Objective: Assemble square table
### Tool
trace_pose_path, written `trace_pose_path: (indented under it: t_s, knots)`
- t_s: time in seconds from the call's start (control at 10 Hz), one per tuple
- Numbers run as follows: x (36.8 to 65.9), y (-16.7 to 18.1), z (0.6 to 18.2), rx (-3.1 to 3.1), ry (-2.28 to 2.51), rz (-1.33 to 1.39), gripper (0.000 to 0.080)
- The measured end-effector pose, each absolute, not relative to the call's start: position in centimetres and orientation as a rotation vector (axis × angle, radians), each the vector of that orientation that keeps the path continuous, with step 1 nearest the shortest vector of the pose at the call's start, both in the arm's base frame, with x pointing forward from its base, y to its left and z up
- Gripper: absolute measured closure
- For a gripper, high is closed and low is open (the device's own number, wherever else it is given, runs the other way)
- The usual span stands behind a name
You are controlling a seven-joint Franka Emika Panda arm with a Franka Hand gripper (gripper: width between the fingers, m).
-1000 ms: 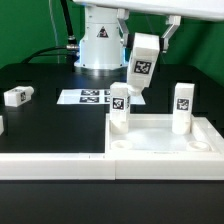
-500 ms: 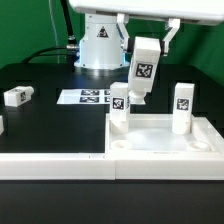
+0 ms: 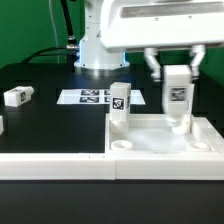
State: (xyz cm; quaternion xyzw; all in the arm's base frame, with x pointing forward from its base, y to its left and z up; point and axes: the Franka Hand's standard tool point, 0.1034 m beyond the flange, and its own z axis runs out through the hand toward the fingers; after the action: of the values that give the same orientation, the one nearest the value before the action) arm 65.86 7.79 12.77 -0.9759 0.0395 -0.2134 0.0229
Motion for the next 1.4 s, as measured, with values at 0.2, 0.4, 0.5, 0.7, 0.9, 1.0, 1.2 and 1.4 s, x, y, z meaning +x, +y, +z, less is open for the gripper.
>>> trace_pose_path:
  t_s: [0.2, 0.4, 0.5, 0.7, 0.9, 1.0, 1.2, 1.4]
  knots:
    - [65.8, 7.5, 12.7, -3.025, 0.123, -0.659, 0.0511]
    - [65.8, 7.7, 12.4, -3.023, 0.13, -0.66, 0.0511]
    - [65.7, 9.8, 11.5, -2.991, 0.195, -0.725, 0.0511]
    - [65.9, 11.2, 11.8, -2.996, 0.134, -0.794, 0.0511]
    - [66.0, 13.0, 12.3, -2.976, 0.096, -0.841, 0.0511]
    - [66.1, 12.7, 12.3, -2.991, 0.089, -0.827, 0.0511]
    - [66.1, 12.0, 12.7, -3.004, 0.091, -0.8, 0.0511]
    - [66.2, 10.6, 11.8, -3.016, 0.027, -0.856, 0.0511]
